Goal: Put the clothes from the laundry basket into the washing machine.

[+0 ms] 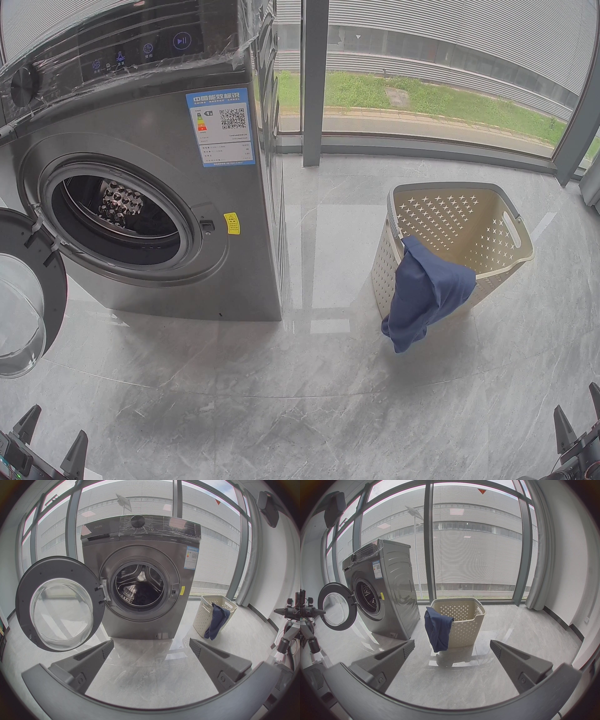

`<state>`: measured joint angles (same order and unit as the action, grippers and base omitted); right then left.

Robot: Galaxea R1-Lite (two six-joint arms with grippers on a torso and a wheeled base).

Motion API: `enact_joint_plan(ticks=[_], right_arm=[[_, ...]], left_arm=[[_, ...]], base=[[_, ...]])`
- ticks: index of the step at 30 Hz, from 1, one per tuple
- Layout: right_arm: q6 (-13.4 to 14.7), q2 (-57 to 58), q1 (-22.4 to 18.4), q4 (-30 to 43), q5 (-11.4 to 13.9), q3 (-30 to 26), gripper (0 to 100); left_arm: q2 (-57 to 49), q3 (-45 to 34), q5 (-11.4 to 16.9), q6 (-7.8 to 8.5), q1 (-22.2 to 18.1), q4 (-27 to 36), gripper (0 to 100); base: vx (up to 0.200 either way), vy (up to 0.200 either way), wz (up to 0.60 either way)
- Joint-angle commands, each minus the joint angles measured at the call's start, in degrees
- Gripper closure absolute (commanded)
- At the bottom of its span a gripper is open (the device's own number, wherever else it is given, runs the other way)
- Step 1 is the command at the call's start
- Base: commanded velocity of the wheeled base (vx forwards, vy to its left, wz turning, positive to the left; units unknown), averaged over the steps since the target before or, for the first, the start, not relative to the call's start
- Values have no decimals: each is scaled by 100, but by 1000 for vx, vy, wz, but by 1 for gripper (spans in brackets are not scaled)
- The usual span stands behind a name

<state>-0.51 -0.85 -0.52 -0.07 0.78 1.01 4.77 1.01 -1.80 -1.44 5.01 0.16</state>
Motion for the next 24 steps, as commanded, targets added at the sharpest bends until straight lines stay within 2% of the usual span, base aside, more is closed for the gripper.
enact_joint_plan(ticks=[1, 3, 22, 24], right_arm=[[-2, 68, 0, -1, 1, -101, 0], [-2, 68, 0, -1, 1, -101, 0], [-2, 68, -9, -1, -16, -101, 0], [-2, 59, -9, -1, -16, -101, 0]], left_arm=[[16, -101, -4, 3, 0, -7, 0], [16, -101, -4, 3, -9, -7, 0], [16, -101, -4, -14, 0, -7, 0], [16, -101, -4, -23, 0, -7, 0]], base=[[0, 0, 0], [0, 0, 0], [0, -200, 0], [0, 0, 0]])
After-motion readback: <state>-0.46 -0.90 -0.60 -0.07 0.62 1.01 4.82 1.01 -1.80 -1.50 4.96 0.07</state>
